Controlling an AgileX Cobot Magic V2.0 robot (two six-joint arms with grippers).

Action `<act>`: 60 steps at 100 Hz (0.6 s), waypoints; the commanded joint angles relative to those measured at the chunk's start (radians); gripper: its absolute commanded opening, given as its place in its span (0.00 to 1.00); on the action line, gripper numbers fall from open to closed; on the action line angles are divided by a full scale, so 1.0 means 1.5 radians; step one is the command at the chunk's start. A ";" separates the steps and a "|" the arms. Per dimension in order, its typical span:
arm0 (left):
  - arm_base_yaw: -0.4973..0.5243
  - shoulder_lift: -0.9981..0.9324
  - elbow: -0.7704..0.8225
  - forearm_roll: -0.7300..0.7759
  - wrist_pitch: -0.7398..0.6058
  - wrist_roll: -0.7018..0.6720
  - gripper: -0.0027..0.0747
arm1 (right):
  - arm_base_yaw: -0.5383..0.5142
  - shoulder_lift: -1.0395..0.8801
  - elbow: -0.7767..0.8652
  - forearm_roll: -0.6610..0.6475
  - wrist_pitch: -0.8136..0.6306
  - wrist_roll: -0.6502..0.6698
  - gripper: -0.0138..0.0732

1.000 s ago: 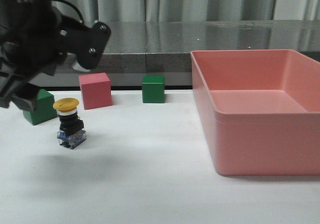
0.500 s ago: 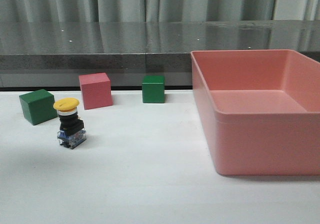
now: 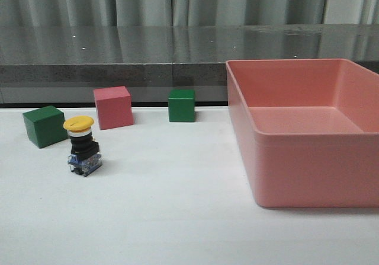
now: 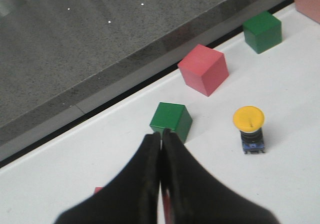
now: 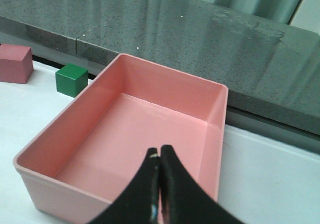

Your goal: Place and stand button with both arms

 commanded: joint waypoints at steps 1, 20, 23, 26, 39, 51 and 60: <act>0.002 -0.051 0.033 -0.003 -0.076 -0.011 0.01 | -0.003 0.002 -0.016 0.008 -0.051 0.000 0.09; 0.002 -0.137 0.118 -0.003 -0.148 -0.014 0.01 | -0.003 0.002 -0.016 0.008 -0.051 0.000 0.09; 0.002 -0.146 0.128 -0.004 -0.159 -0.014 0.01 | -0.003 0.002 -0.016 0.008 -0.051 0.000 0.09; 0.002 -0.155 0.132 -0.009 -0.168 -0.014 0.01 | -0.003 0.002 -0.016 0.008 -0.051 0.000 0.09; 0.002 -0.164 0.143 -0.038 -0.171 -0.014 0.01 | -0.003 0.002 -0.016 0.008 -0.051 0.000 0.09; 0.002 -0.164 0.144 -0.036 -0.170 -0.014 0.01 | -0.003 0.002 -0.016 0.008 -0.051 0.000 0.09; 0.002 -0.164 0.144 -0.035 -0.174 -0.014 0.01 | -0.003 0.002 -0.016 0.008 -0.051 0.000 0.09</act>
